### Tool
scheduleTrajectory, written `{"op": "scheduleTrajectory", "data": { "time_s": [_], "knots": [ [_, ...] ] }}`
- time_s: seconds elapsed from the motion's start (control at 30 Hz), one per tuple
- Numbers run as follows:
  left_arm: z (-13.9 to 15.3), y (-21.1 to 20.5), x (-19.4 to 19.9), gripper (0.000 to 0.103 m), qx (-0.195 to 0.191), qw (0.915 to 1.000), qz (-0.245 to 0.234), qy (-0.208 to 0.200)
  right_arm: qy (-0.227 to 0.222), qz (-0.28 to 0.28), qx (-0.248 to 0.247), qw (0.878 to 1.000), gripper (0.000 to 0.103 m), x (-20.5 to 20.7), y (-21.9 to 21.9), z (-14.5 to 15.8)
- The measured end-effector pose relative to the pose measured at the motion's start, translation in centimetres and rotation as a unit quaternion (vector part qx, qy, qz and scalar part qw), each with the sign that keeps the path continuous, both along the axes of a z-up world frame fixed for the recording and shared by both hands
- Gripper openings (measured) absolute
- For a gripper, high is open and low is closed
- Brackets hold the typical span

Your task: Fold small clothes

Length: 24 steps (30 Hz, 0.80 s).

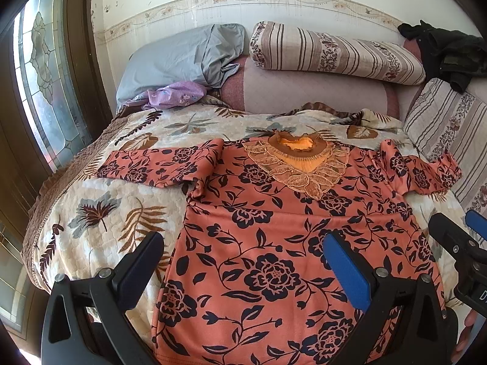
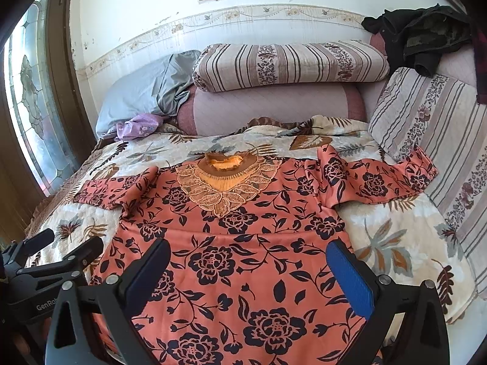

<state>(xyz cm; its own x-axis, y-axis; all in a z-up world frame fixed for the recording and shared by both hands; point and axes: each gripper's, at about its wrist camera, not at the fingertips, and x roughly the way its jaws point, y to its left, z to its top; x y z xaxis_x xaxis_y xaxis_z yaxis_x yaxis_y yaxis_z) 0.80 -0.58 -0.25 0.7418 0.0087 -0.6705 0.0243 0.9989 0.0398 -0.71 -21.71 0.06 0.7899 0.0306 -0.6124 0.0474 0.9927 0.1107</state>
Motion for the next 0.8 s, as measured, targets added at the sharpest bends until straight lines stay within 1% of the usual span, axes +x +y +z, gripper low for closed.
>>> {"op": "scheduleTrajectory", "data": {
  "time_s": [0.8],
  "knots": [
    [0.45, -0.41, 0.18, 0.103, 0.002, 1.0, -0.003, -0.004, 0.001, 0.004, 0.003, 1.0, 0.103, 0.25, -0.13, 0.3]
  ]
}}
